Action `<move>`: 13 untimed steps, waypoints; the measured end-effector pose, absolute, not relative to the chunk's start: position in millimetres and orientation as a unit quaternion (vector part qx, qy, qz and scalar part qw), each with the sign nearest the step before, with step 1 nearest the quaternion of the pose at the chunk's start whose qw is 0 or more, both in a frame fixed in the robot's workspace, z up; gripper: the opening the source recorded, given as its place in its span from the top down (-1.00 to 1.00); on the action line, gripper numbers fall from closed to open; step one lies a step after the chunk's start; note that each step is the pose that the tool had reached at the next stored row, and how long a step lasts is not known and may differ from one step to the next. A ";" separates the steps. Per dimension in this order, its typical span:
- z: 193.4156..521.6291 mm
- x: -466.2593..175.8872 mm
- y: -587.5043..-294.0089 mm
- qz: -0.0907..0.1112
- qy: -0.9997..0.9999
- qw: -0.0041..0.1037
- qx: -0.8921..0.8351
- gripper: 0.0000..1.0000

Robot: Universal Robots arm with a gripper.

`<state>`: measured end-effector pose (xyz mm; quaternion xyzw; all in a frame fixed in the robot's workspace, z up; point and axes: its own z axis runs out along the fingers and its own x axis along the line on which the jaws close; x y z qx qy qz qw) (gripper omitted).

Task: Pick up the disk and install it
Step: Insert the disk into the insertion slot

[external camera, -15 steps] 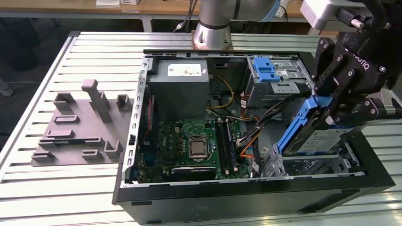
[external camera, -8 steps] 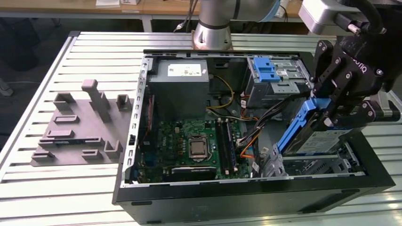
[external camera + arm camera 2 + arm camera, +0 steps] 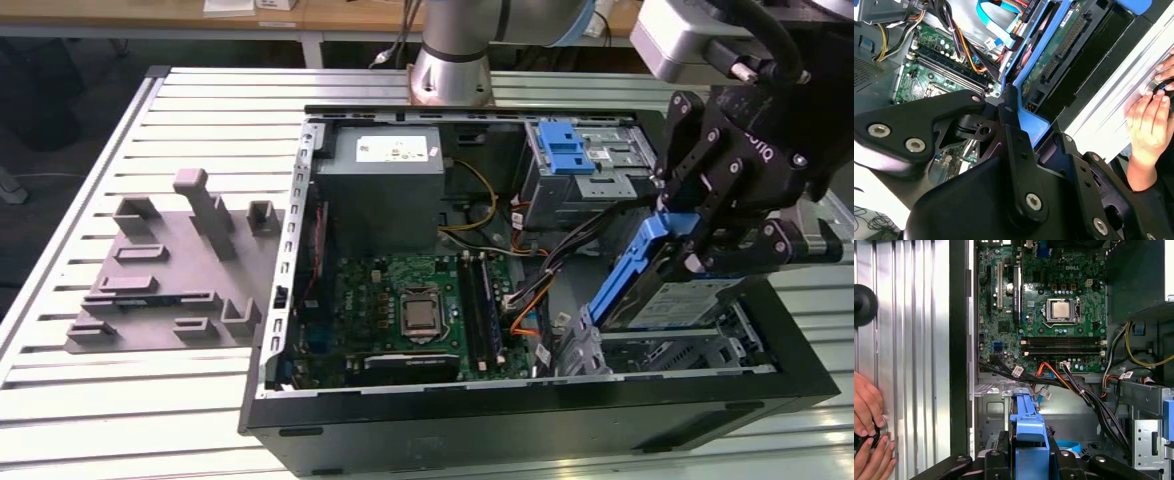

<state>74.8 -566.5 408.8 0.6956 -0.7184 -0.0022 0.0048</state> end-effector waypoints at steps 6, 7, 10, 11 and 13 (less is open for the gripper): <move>405.5 74.8 -566.5 -0.002 -0.718 0.005 0.696 0.27; 405.0 74.8 -566.5 -0.002 -0.718 0.005 0.696 0.27; 403.4 74.8 -566.5 -0.002 -0.718 0.005 0.696 0.27; 402.8 74.8 -566.5 -0.002 -0.718 0.005 0.696 0.27; 401.7 74.8 -566.5 -0.002 -0.718 0.005 0.696 0.27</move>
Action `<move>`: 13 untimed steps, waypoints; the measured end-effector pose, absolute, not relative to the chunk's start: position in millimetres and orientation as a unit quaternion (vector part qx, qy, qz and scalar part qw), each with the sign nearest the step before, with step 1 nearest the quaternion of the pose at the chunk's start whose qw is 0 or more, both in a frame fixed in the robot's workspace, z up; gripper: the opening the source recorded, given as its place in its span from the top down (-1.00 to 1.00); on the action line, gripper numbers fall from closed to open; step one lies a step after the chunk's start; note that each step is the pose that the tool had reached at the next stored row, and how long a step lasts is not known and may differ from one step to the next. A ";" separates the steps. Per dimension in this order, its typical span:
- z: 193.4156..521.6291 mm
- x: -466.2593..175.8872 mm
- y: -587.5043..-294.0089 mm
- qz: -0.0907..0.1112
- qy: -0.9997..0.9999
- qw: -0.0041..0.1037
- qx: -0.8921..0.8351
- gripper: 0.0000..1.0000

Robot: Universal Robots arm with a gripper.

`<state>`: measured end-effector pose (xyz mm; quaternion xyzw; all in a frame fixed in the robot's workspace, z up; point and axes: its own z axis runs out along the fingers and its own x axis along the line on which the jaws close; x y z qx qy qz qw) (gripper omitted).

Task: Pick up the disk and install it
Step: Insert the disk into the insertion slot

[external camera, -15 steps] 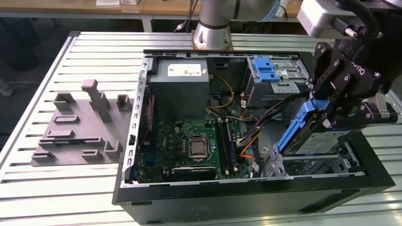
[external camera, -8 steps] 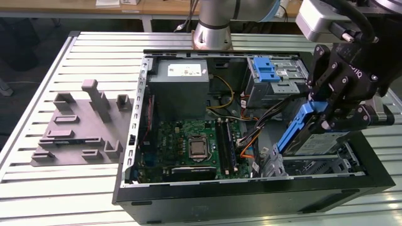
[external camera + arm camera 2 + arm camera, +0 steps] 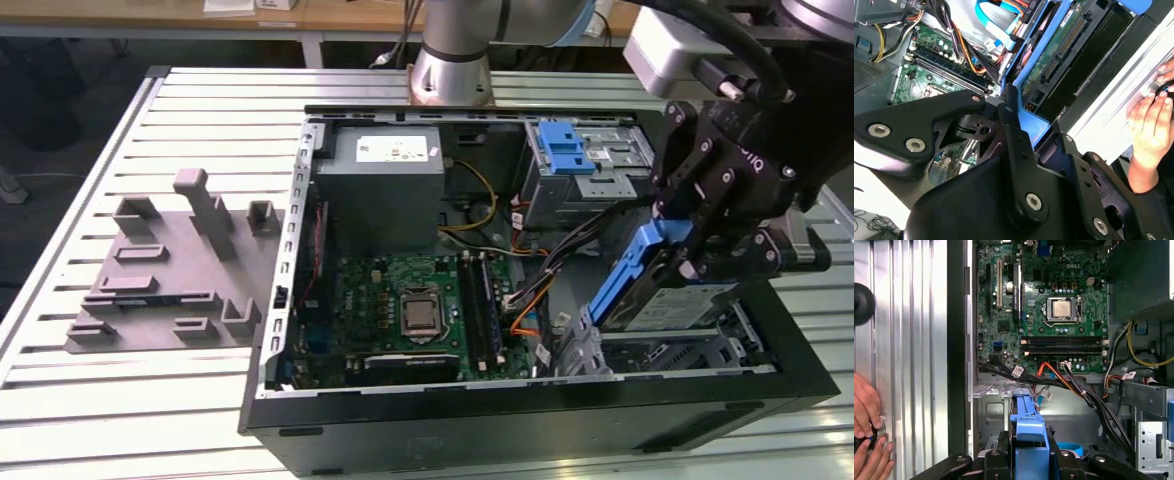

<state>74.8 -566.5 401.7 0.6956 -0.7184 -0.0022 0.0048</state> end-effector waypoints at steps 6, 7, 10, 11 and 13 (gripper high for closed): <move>398.0 74.8 -566.5 -0.002 -0.718 0.005 0.696 0.27; 397.5 74.8 -566.5 -0.002 -0.718 0.005 0.696 0.27; 395.5 74.8 -566.5 -0.002 -0.718 0.005 0.696 0.27; 394.8 74.8 -566.5 -0.002 -0.718 0.005 0.696 0.27; 393.6 74.8 -566.5 -0.002 -0.718 0.005 0.696 0.27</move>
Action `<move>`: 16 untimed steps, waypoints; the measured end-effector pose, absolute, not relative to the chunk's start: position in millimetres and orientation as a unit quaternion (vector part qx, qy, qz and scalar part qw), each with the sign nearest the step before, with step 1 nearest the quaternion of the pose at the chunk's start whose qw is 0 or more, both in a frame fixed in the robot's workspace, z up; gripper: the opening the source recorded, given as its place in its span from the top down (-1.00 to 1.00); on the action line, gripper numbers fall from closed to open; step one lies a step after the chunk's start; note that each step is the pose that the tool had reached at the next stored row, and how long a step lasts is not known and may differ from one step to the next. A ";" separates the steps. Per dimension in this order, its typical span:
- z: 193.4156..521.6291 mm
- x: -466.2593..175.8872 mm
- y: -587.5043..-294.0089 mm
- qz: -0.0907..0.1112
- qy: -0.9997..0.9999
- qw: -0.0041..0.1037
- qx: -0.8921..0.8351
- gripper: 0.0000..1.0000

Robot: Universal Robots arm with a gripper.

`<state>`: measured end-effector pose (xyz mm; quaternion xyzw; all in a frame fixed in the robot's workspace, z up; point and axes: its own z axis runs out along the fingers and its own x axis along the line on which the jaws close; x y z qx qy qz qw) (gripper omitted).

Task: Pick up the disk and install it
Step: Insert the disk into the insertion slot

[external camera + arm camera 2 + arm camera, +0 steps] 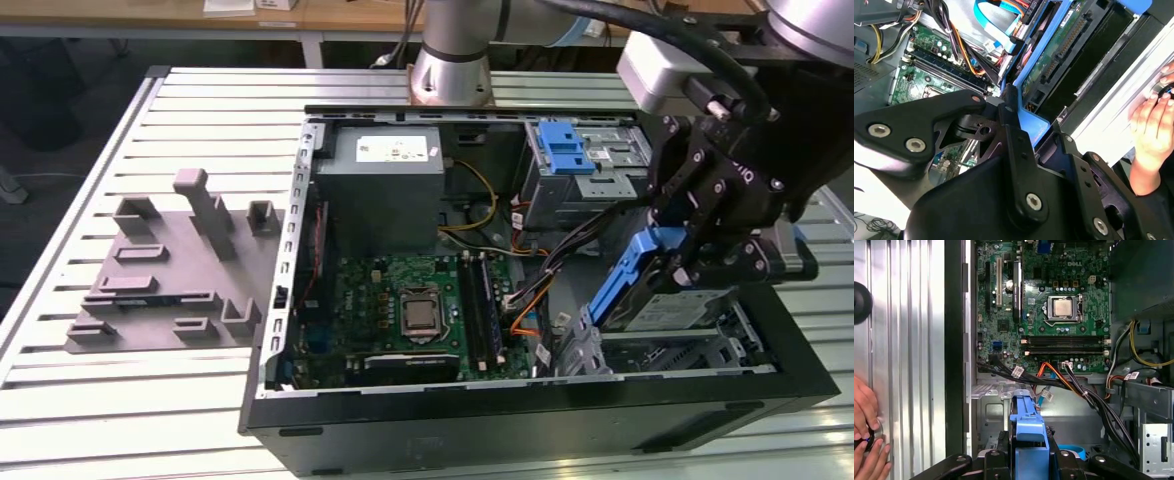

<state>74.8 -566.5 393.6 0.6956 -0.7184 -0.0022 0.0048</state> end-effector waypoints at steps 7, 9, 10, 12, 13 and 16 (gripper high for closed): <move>389.1 74.8 -566.5 -0.002 -0.718 0.005 0.696 0.27; 387.9 74.8 -566.5 -0.002 -0.718 0.005 0.696 0.27; 387.2 74.8 -566.5 -0.002 -0.718 0.005 0.696 0.27; 386.1 74.8 -566.5 -0.002 -0.718 0.005 0.696 0.27; 385.4 74.8 -566.5 -0.002 -0.718 0.005 0.696 0.27; 383.5 74.8 -566.5 -0.002 -0.718 0.005 0.696 0.27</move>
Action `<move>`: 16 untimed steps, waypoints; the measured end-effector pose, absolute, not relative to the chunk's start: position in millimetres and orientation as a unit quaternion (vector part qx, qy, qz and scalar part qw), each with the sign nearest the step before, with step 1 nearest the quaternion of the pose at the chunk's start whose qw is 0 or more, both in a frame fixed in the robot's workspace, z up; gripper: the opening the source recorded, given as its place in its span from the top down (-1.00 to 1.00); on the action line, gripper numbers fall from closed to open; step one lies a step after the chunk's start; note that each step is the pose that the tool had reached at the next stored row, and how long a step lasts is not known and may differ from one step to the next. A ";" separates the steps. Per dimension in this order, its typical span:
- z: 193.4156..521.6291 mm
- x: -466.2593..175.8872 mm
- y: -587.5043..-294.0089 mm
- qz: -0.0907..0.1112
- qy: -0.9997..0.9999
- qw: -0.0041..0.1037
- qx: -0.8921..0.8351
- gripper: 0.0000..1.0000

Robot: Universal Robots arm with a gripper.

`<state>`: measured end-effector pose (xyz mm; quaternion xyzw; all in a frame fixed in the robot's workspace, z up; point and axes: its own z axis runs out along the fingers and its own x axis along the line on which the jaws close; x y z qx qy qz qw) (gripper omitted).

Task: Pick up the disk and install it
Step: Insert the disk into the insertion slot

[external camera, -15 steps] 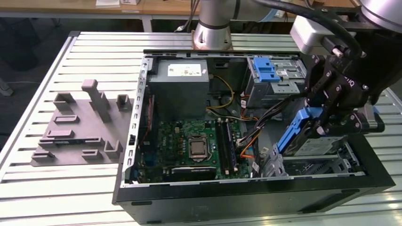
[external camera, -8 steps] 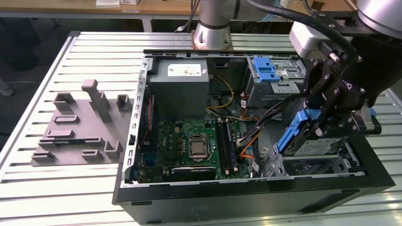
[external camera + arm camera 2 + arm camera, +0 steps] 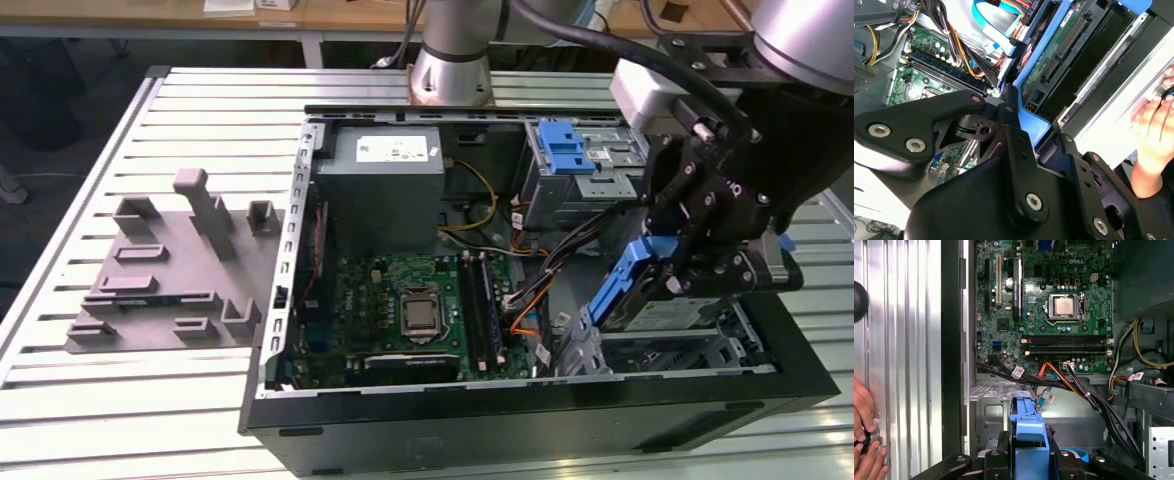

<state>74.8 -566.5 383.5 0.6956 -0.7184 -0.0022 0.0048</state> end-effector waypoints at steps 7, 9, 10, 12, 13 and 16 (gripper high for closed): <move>376.4 74.8 -566.5 -0.002 -0.718 0.005 0.696 0.27; 375.1 74.8 -566.5 -0.002 -0.718 0.005 0.696 0.27; 374.4 74.8 -566.5 -0.002 -0.718 0.005 0.696 0.27; 373.1 74.8 -566.5 -0.002 -0.718 0.005 0.696 0.27; 372.4 74.8 -566.5 -0.002 -0.718 0.005 0.696 0.27; 370.5 74.8 -566.5 -0.002 -0.718 0.005 0.696 0.27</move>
